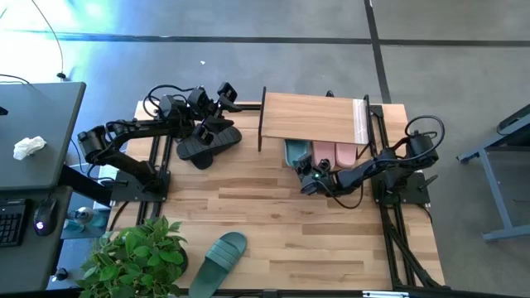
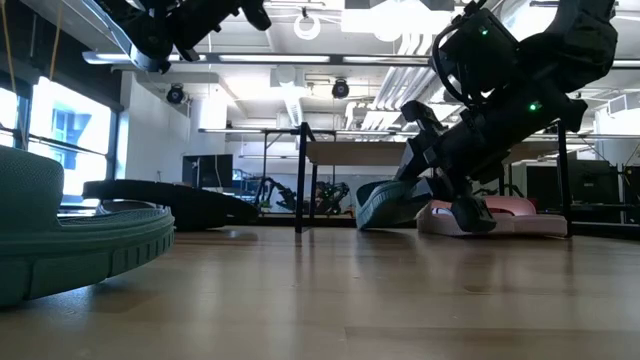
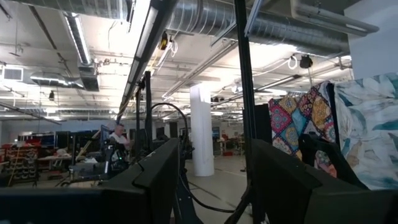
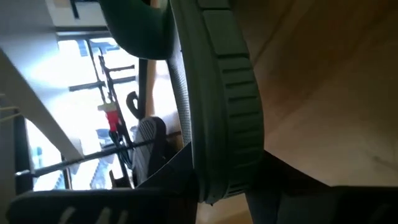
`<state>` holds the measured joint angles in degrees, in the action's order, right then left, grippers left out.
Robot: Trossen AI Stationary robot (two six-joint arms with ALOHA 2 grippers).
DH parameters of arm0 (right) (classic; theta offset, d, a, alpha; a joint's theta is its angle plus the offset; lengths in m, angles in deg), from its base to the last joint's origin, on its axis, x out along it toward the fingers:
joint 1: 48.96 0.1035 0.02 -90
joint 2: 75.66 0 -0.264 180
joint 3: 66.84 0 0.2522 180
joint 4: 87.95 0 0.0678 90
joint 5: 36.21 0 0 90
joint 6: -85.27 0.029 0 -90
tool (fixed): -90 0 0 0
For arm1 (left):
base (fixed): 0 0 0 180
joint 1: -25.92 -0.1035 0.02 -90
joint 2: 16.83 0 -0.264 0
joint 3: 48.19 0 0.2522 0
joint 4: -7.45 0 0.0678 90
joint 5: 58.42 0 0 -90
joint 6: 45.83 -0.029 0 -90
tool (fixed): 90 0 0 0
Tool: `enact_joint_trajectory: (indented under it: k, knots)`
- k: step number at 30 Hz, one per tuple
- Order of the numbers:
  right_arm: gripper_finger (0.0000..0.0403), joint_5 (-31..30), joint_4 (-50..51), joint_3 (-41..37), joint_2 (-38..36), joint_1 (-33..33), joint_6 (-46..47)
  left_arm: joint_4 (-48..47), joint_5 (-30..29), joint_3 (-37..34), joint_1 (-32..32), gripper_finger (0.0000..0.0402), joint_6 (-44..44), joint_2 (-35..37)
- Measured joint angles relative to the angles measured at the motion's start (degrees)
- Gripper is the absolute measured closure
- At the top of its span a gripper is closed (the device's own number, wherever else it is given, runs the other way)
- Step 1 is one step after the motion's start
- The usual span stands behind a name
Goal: Pick and place slides into the shelf
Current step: Put the right green slide under the shelf
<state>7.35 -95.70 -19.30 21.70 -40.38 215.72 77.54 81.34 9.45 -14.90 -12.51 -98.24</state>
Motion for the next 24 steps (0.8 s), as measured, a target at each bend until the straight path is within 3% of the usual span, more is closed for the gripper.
enact_joint_trajectory:
  k: [16,24]
  knots:
    - [0.0309,-0.3,2.5,0.0,0.0,-2.0,-0.4,-3.3,5.4,0.0,0.0,0.0218,0.0,0.0]
    - [0.0267,1.1,3.7,0.0,0.0,-2.3,-0.4,-5.0,6.2,0.0,0.0,0.0218,-0.3,0.0]
